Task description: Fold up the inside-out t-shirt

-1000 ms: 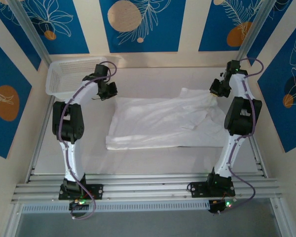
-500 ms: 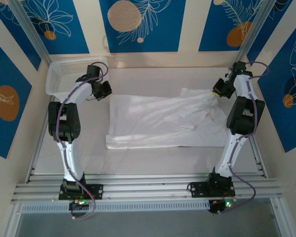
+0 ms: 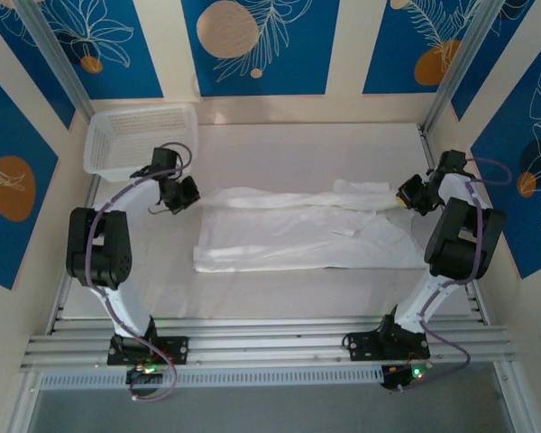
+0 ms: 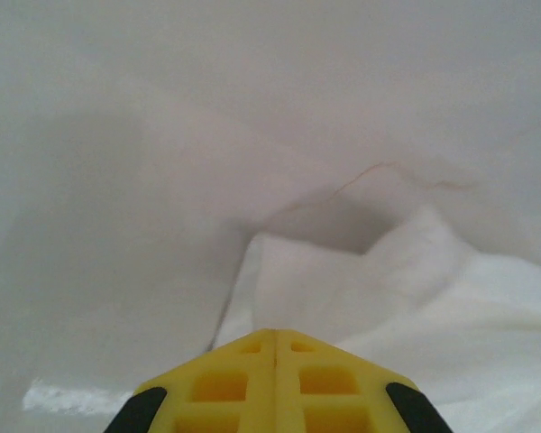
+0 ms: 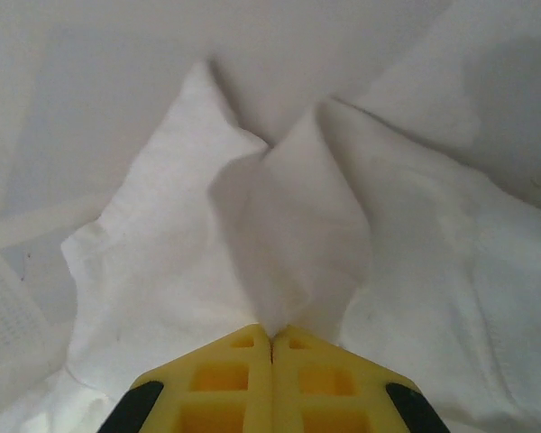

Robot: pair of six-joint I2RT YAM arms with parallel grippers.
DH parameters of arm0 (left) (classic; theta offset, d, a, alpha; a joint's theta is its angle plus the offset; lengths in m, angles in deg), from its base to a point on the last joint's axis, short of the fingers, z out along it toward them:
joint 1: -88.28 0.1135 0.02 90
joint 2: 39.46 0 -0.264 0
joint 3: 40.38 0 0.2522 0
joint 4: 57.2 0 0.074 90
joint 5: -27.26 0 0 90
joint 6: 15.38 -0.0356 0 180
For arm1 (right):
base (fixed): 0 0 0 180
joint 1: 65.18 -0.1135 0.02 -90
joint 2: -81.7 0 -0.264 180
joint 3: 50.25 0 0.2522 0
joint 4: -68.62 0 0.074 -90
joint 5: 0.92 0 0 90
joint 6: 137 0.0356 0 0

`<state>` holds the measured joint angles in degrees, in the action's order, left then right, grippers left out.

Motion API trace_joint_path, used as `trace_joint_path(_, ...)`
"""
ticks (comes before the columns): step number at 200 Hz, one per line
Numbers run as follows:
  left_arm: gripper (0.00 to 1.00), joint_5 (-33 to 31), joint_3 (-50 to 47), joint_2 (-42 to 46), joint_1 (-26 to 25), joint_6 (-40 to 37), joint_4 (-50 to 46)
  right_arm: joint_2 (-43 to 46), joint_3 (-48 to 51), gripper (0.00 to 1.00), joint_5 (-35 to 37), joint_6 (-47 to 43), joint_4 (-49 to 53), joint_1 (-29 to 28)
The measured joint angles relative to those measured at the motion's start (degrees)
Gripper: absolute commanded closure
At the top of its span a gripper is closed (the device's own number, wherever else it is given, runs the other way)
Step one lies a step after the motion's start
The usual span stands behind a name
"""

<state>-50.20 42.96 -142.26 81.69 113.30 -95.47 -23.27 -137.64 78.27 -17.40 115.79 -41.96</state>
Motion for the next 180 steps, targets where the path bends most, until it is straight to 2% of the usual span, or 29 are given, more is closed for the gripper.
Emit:
trace_joint_path(29, 1.00, 1.42, -2.08, 1.42, -0.02, 0.00, 0.33, 0.68, -0.26, 1.00, -0.83, 0.04, -0.24, 0.39)
trace_joint_path(63, 1.00, 1.36, -3.74, 8.00, 0.00, 0.00, 1.03, 4.66, -0.04, 1.00, -0.59, 1.01, -0.42, 0.48)
trace_joint_path(96, 1.00, 1.40, -9.55, 11.76, 0.00, 0.57, 4.11, 11.28, 8.15, 1.00, 0.31, 2.82, -4.74, 1.51)
trace_joint_path(112, 1.00, 1.40, -14.12, 11.76, -0.02, 1.20, 5.46, 11.82, 13.20, 0.91, 0.76, 3.67, -6.19, 2.23)
trace_joint_path(134, 1.00, 1.05, -18.36, 10.91, -0.04, 1.51, 5.55, 10.16, 17.68, 0.73, 1.49, 4.07, -6.47, 2.95)
trace_joint_path(155, 0.70, 0.96, -18.75, 10.16, -0.04, 1.84, 6.14, 9.75, 17.70, 0.64, 1.64, 4.24, -6.49, 3.04)
trace_joint_path(180, 0.65, 0.94, -18.62, 11.19, -0.07, 1.31, 7.30, 11.54, 16.20, 0.55, 2.43, 4.00, -5.86, 2.36)
